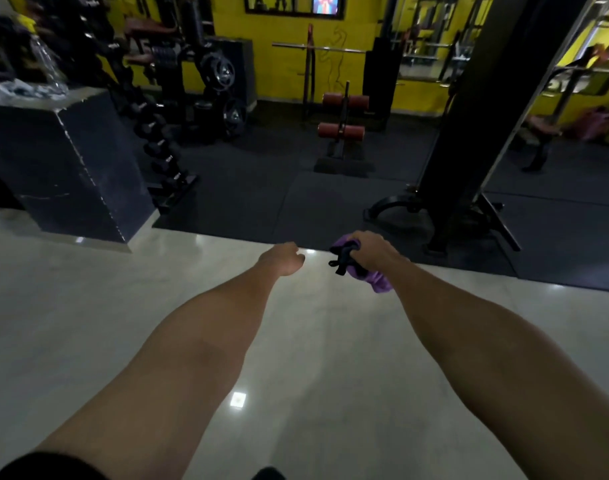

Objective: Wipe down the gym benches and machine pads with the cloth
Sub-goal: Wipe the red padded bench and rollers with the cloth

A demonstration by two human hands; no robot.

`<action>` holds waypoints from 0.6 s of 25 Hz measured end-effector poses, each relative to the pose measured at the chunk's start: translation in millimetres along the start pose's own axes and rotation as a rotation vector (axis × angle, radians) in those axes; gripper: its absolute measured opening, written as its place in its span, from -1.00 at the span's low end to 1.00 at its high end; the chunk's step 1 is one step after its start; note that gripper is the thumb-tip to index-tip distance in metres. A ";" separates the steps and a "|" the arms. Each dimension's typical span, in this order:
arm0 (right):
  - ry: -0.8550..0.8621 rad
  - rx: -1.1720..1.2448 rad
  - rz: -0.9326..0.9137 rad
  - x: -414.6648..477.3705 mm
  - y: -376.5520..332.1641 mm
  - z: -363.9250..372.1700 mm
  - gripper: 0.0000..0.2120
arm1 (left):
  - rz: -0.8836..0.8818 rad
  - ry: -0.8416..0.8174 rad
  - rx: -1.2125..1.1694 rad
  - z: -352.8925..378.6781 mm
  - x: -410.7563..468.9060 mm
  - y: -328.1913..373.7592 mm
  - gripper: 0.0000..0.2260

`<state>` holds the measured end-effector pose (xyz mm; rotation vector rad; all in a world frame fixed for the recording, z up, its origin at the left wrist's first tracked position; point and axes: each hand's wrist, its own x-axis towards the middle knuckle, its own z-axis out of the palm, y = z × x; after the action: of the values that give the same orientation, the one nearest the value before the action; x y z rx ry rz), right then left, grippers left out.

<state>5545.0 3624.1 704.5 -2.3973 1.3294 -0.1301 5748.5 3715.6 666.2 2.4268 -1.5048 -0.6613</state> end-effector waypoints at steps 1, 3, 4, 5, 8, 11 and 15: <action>-0.009 -0.003 -0.003 23.0 5.4 -4.8 -0.69 | -0.002 -0.002 0.024 -2.1 23.5 2.2 -0.57; -0.013 0.010 -0.023 73.5 17.7 -11.4 -0.69 | -0.011 -0.016 0.025 -12.4 73.9 4.4 -0.59; -0.004 0.019 -0.033 104.6 23.0 -13.3 -0.70 | -0.008 -0.015 0.039 -17.9 105.0 4.2 -0.60; 0.005 0.014 -0.032 134.0 27.1 -14.1 -0.70 | -0.003 -0.007 0.059 -24.3 134.8 3.6 -0.61; 0.041 -0.017 -0.022 216.8 31.9 -18.3 -0.73 | 0.014 0.011 0.061 -52.1 218.1 3.5 -0.63; 0.052 -0.028 0.005 300.3 25.4 -35.5 -0.71 | 0.041 0.009 0.071 -94.8 297.4 11.1 -0.65; 0.042 -0.038 -0.003 403.1 19.4 -57.1 -0.70 | 0.074 0.040 0.049 -145.7 393.6 17.7 -0.63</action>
<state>5733.9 3262.9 706.0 -2.4410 1.3580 -0.1581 5952.7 3349.9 697.9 2.3922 -1.6042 -0.5644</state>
